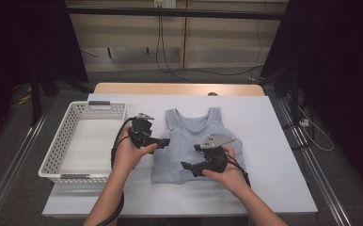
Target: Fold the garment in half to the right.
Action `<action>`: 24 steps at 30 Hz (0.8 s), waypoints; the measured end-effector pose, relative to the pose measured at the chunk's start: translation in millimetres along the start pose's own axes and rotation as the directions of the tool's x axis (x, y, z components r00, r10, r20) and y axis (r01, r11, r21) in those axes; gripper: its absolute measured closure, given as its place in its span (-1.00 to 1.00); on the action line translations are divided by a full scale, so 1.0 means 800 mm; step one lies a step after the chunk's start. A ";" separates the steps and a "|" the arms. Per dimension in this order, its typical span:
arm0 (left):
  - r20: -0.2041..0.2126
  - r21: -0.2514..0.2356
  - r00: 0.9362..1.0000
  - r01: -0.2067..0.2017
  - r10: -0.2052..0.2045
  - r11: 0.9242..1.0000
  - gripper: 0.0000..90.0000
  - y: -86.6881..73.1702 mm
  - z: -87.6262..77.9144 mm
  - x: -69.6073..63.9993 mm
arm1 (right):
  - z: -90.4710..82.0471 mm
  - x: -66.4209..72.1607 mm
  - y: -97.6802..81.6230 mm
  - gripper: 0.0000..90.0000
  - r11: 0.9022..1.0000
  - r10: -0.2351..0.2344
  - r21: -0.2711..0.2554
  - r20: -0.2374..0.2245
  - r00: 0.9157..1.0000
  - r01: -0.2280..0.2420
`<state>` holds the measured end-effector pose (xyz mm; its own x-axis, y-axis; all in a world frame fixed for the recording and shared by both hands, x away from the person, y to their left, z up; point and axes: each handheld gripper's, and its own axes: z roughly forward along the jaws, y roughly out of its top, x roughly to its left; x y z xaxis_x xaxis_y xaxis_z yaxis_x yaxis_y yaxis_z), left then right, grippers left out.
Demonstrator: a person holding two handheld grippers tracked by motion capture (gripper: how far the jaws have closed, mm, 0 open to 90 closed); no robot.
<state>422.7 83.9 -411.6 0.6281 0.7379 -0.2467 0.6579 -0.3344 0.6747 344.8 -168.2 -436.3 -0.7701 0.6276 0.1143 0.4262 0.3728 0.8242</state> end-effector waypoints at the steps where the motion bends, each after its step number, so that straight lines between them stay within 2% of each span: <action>1: -0.003 -0.006 1.000 -0.001 0.001 1.000 -0.71 -0.002 0.000 0.000 | 0.001 0.003 0.001 -0.62 1.000 -0.003 0.000 -0.006 1.000 0.003; 4: -0.010 -0.004 1.000 -0.003 0.003 1.000 -0.71 -0.003 -0.002 0.001 | 0.005 0.011 0.003 -0.43 1.000 -0.016 -0.005 -0.042 0.999 0.016; 6: -0.006 -0.008 1.000 0.012 -0.012 1.000 -0.71 -0.002 -0.002 0.002 | 0.007 0.016 0.003 -0.43 1.000 -0.022 0.001 -0.062 0.998 0.022; 9: -0.006 -0.004 1.000 0.008 -0.008 1.000 -0.71 -0.001 -0.001 0.003 | 0.012 0.021 0.001 -0.39 1.000 -0.027 0.011 -0.079 0.996 0.028; 11: -0.005 -0.004 1.000 0.004 -0.004 1.000 -0.71 0.000 -0.002 0.003 | 0.014 0.025 -0.001 -0.36 0.999 -0.047 0.021 -0.086 0.995 0.049; 13: -0.010 -0.009 1.000 0.011 -0.011 1.000 -0.71 0.000 -0.003 0.005 | 0.017 0.028 -0.001 -0.34 0.999 -0.037 0.018 -0.110 0.993 0.039; 17: -0.014 -0.009 1.000 0.018 -0.018 1.000 -0.71 -0.002 -0.005 0.010 | 0.023 0.036 0.002 -0.32 0.997 -0.068 0.018 -0.130 0.989 0.071; 22: -0.020 -0.005 1.000 0.012 -0.012 1.000 -0.70 -0.004 -0.008 0.014 | 0.043 0.048 0.003 -0.32 0.995 -0.081 0.042 -0.165 0.983 0.089; 24: -0.022 -0.023 0.999 0.026 -0.026 0.999 -0.70 -0.005 -0.010 0.015 | 0.052 0.052 0.002 -0.32 0.993 -0.097 0.053 -0.166 0.981 0.107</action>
<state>424.2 98.5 -411.4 0.6012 0.7595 -0.2486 0.6640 -0.3017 0.6841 333.2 -113.1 -452.9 -0.8757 0.4665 0.1245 0.3662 0.4735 0.8011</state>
